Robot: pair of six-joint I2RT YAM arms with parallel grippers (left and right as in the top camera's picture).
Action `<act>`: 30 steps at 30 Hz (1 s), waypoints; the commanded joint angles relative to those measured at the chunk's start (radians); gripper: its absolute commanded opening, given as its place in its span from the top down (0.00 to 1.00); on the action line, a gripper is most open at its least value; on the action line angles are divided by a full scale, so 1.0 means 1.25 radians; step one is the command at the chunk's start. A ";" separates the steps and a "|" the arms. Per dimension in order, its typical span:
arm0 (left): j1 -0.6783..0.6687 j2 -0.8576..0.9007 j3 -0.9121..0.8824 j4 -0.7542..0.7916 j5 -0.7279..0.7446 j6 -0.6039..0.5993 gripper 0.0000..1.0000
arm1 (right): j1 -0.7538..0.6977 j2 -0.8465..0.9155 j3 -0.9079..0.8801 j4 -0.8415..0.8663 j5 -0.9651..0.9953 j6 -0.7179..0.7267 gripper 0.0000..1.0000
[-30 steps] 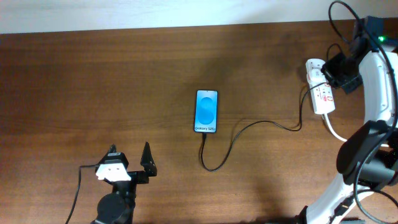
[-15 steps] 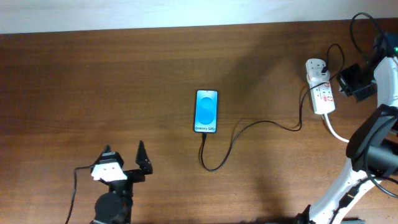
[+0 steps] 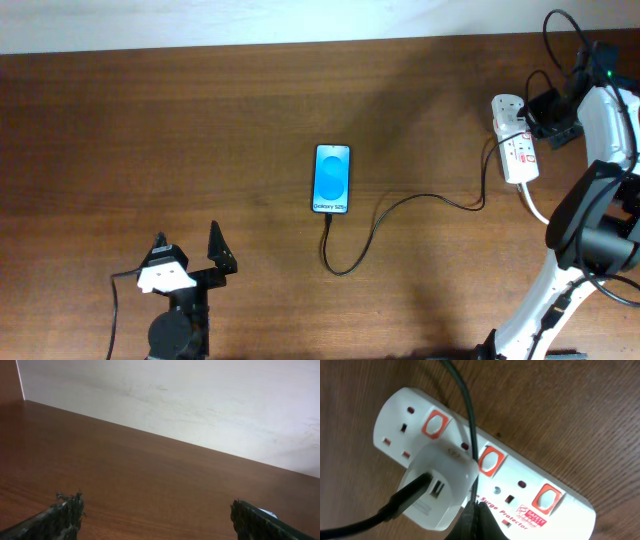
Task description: Plug charger to phone and switch on socket
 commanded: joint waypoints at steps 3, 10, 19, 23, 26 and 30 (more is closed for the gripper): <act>0.004 -0.008 -0.008 0.005 -0.008 0.013 0.01 | 0.004 0.023 0.015 0.002 0.049 0.018 0.96; 0.004 -0.008 -0.008 0.005 -0.008 0.013 0.01 | 0.004 0.070 0.015 0.012 0.046 0.018 0.96; 0.004 -0.008 -0.008 0.005 -0.008 0.013 0.01 | 0.004 0.070 0.015 0.017 0.045 0.018 0.96; 0.004 -0.008 -0.008 0.005 -0.008 0.013 0.01 | 0.004 0.070 0.016 0.023 0.005 0.018 0.96; 0.004 -0.008 -0.008 0.005 -0.008 0.013 0.01 | 0.002 0.070 0.045 -0.008 0.004 0.018 0.96; 0.004 -0.008 -0.008 0.005 -0.008 0.013 0.01 | 0.002 0.070 0.069 -0.010 0.003 0.018 0.96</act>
